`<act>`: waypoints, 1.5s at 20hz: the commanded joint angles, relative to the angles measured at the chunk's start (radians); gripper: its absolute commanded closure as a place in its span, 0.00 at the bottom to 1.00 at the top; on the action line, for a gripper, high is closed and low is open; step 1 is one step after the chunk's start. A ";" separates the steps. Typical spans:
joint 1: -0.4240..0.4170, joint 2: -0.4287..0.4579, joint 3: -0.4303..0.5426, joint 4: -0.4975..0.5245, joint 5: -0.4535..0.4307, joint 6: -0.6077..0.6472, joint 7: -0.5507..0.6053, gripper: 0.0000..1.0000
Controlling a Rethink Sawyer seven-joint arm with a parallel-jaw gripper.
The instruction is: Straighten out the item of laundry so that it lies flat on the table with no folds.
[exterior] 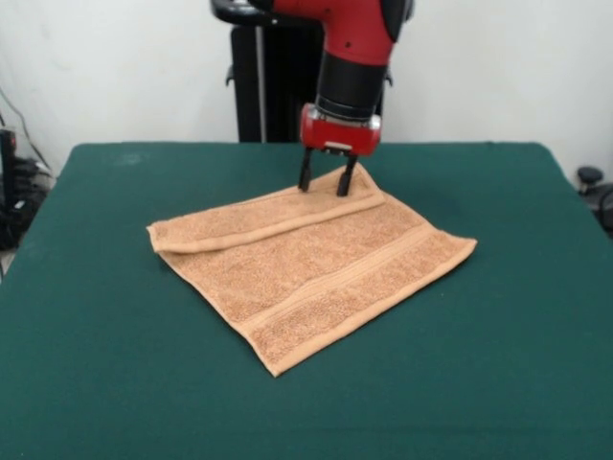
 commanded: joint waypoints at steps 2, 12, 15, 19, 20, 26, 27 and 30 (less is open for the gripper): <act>-0.023 -0.038 0.142 0.006 0.018 0.034 0.120 0.00; -0.026 -0.042 0.157 0.008 0.031 0.044 0.128 0.00; -0.009 -0.026 0.149 -0.003 0.046 0.035 0.138 0.00; 0.017 -0.004 0.134 -0.015 0.066 0.024 0.153 0.00; 0.023 0.001 0.130 -0.018 0.072 0.023 0.157 0.00; 0.051 0.023 0.118 -0.029 0.095 0.017 0.167 0.00; 0.051 0.025 0.121 -0.030 0.098 0.019 0.167 0.00; 0.057 0.026 0.129 -0.025 0.111 0.021 0.172 0.00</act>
